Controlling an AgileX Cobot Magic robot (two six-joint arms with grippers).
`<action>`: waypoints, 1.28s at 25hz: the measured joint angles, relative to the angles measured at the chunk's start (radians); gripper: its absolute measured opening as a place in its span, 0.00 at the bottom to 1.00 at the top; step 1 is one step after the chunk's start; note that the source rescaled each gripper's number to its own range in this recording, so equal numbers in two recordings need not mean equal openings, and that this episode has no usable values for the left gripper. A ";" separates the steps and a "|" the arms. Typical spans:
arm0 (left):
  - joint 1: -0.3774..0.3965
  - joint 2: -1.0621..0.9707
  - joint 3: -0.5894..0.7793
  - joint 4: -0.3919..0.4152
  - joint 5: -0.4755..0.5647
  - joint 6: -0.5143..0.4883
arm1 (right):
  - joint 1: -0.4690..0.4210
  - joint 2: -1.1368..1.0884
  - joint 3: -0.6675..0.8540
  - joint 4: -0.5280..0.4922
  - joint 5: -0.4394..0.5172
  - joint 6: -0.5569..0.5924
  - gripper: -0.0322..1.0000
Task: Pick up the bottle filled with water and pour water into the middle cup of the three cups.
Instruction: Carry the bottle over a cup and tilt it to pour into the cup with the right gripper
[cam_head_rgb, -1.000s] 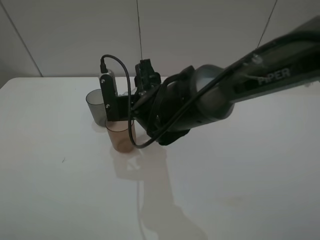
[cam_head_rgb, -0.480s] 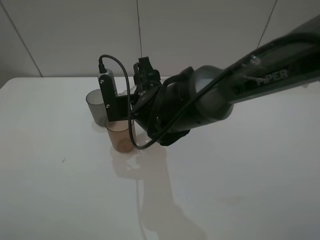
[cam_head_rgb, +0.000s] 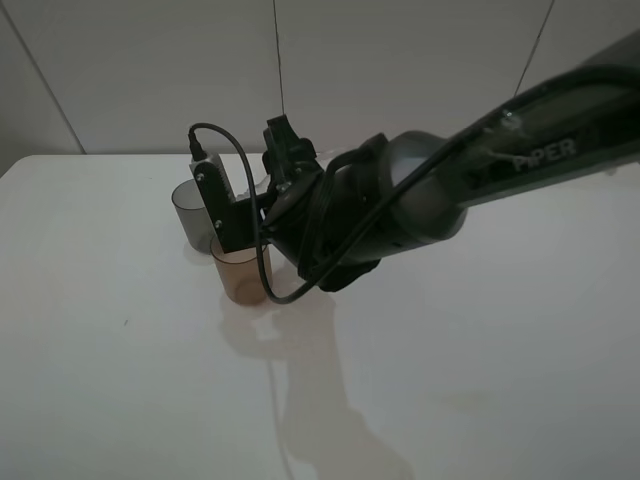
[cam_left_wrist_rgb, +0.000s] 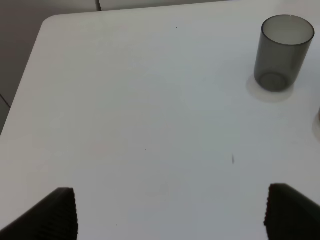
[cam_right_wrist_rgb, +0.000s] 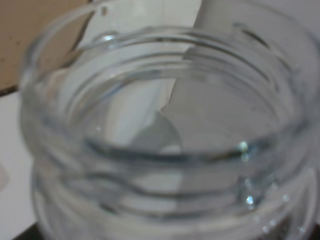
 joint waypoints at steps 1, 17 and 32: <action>0.000 0.000 0.000 0.000 0.000 0.000 | 0.000 0.000 0.000 0.000 0.000 -0.002 0.03; 0.000 0.000 0.000 0.000 0.000 0.000 | 0.000 0.001 -0.040 -0.003 0.014 -0.109 0.03; 0.000 0.000 0.000 0.000 0.000 0.000 | 0.000 0.024 -0.045 -0.003 0.023 -0.196 0.03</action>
